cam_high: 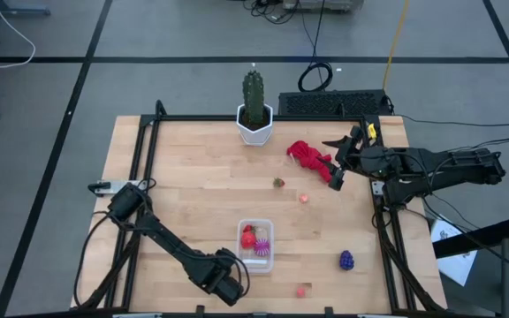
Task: Pick and placing Produce into tupperware
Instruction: Put the bottom strawberry into the transparent container
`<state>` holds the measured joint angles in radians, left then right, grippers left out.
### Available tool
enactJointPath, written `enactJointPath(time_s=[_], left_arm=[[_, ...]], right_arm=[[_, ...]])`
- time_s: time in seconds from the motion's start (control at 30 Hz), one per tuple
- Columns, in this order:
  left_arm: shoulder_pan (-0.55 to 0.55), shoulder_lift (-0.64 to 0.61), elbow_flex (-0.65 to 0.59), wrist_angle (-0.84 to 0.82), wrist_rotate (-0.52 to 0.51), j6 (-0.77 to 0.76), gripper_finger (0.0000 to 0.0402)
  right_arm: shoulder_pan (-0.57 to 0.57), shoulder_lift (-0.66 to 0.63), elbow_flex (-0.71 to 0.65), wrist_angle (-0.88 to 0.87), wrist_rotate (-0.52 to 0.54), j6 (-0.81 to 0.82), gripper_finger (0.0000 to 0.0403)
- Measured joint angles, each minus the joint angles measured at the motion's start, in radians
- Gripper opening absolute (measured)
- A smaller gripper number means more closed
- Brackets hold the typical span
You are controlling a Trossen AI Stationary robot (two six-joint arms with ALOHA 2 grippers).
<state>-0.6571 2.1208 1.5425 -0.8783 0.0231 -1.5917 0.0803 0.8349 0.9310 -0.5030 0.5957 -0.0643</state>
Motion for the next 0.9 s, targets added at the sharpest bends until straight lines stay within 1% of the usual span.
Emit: enactJointPath(time_s=[0.9], left_arm=[[-0.007, 0.000, 0.000, 0.013, -0.021, 0.009, 0.0124]], right_arm=[[0.000, 0.000, 0.000, 0.002, 0.000, 0.000, 0.0219]])
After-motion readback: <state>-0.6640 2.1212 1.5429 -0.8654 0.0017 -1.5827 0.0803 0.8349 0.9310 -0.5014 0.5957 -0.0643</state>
